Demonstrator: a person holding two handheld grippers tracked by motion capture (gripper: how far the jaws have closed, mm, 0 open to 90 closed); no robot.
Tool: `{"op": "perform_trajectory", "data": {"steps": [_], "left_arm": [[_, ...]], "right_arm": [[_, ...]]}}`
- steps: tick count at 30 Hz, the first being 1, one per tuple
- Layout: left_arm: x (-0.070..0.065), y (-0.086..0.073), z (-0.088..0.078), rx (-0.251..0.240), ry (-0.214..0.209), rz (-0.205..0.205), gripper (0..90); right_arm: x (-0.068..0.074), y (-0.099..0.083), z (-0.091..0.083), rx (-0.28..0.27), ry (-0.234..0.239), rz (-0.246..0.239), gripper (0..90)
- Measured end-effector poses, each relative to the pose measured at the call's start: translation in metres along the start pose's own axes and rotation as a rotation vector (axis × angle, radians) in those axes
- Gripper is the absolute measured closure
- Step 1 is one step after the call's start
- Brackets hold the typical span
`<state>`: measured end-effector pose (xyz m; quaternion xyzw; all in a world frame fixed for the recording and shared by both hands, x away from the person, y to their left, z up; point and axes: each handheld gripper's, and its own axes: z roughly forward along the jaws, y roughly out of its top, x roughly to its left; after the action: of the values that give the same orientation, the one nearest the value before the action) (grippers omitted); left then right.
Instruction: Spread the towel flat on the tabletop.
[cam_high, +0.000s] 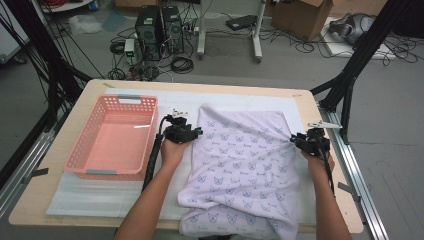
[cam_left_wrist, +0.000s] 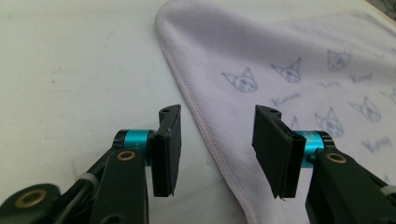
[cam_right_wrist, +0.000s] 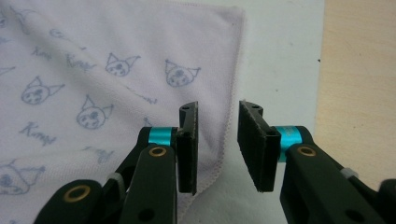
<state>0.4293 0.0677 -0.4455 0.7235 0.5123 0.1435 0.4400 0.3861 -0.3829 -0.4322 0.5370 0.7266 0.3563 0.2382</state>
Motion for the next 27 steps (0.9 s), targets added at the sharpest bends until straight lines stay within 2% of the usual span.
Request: {"op": "perform_trajectory", "data": {"steps": [2, 4, 5, 6, 7, 8, 9, 10, 12, 13, 14, 16, 18, 20, 22, 23, 25, 27], "left_arm": [[0.002, 0.003, 0.008, 0.024, 0.012, 0.003, 51.8], [0.003, 0.007, 0.013, 0.026, 0.022, 0.008, 52.1], [0.002, 0.010, 0.016, 0.037, 0.026, 0.021, 51.5], [0.000, 0.012, 0.018, 0.043, 0.036, 0.046, 51.6], [-0.003, 0.014, 0.021, 0.062, 0.050, 0.088, 51.5], [-0.008, 0.014, 0.024, 0.063, 0.069, 0.148, 51.4], [-0.011, 0.013, 0.027, 0.064, 0.082, 0.191, 52.3], [-0.013, 0.013, 0.028, 0.057, 0.091, 0.212, 52.3], [-0.014, 0.012, 0.027, 0.053, 0.068, 0.223, 62.9], [-0.014, 0.013, 0.026, 0.063, 0.060, 0.236, 77.5], [-0.016, 0.013, 0.024, 0.073, 0.090, 0.243, 86.5], [-0.018, 0.016, 0.017, 0.107, 0.213, 0.233, 87.1], [-0.013, 0.017, 0.007, 0.102, 0.284, 0.212, 87.1], [-0.007, 0.019, -0.004, 0.096, 0.275, 0.205, 87.1], [-0.004, 0.020, -0.010, 0.089, 0.241, 0.200, 86.0], [-0.003, 0.019, -0.012, 0.077, 0.230, 0.179, 82.5], [0.001, 0.016, -0.011, 0.051, 0.182, 0.138, 69.8], [0.003, 0.013, -0.009, 0.040, 0.155, 0.116, 59.5]], "right_arm": [[0.000, 0.000, 0.000, -0.001, 0.009, -0.003, 67.9], [0.001, 0.001, 0.000, -0.005, 0.014, -0.012, 67.8], [0.001, 0.001, 0.000, -0.009, 0.015, -0.015, 67.8], [0.001, 0.001, 0.000, -0.010, 0.017, -0.016, 67.7], [0.001, 0.001, 0.000, -0.013, 0.015, -0.018, 67.3], [0.001, 0.001, 0.000, -0.016, 0.013, -0.012, 66.8], [0.000, 0.001, 0.001, -0.017, 0.012, -0.011, 66.7], [0.000, 0.001, 0.001, -0.018, 0.011, -0.005, 66.2], [-0.001, 0.001, 0.001, -0.019, 0.009, 0.003, 66.1], [-0.002, 0.001, 0.002, -0.018, 0.010, 0.001, 66.2], [-0.001, 0.001, 0.002, -0.018, 0.009, 0.000, 66.3], [-0.001, 0.001, 0.001, -0.017, 0.012, -0.005, 66.7], [-0.001, 0.002, 0.000, -0.021, 0.014, -0.009, 67.0], [-0.001, 0.002, -0.001, -0.022, 0.016, -0.006, 67.0], [-0.002, 0.004, 0.001, -0.023, 0.015, -0.002, 67.0], [-0.001, 0.006, 0.003, -0.027, 0.018, 0.002, 66.7], [0.000, 0.010, 0.008, -0.031, 0.024, 0.008, 66.3], [0.003, 0.014, 0.014, -0.033, 0.032, 0.005, 66.0]]}}
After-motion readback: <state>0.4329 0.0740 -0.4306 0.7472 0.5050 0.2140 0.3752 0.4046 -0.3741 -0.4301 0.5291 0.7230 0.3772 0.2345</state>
